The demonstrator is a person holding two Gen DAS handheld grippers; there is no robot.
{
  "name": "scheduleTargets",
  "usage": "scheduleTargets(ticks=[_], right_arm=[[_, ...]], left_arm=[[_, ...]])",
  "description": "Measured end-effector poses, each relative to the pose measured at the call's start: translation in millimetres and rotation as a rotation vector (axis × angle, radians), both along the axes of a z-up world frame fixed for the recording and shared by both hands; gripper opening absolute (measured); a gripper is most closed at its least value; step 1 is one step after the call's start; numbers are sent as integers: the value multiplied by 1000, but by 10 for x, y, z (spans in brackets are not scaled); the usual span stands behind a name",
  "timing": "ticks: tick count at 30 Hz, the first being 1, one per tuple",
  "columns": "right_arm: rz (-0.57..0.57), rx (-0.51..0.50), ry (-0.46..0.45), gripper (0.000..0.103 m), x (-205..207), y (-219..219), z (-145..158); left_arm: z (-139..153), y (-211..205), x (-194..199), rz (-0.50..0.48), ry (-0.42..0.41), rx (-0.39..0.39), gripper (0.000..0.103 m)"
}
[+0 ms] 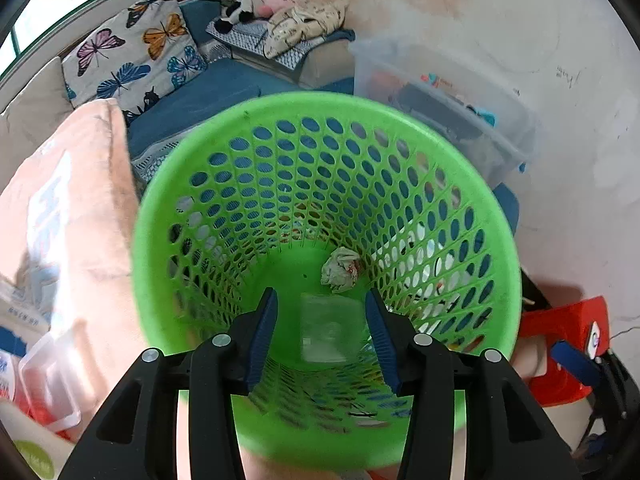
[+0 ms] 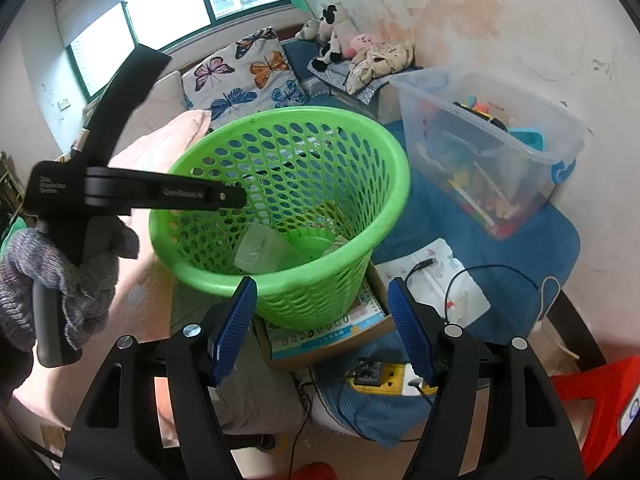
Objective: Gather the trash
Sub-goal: 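Carry the clear bottle in the left gripper over the green basket and release it, then grasp the white paper cup with the right gripper while the left gripper reaches the clear plastic cup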
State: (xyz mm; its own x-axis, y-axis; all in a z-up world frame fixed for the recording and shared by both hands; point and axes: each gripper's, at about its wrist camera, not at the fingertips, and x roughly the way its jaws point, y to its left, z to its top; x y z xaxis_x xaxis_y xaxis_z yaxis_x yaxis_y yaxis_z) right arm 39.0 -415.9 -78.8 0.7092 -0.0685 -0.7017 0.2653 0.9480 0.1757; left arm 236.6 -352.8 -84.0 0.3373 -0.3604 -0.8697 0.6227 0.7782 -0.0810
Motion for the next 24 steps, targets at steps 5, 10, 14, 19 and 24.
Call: scheduleTargets(ticks=[5,10,14,19,24], right_arm=[[12,-10,-23,68,-52,88,119],[34,-23,-36,69,-84,225,214],[56,-29,-53,77,-82,354,292],[112,-30,-63,79,-3,603,362],[177,-46,-70,84,113,877,411]], left_arm=[[312,246,-136,30,-43,-63,63],[653,621,-318,56,-105,-130,65],[848,990,-445,101,-154,-161,72],[985,1510,-584,181,-221,-170,81],[993,2026,-669,269,-266,-164,88]])
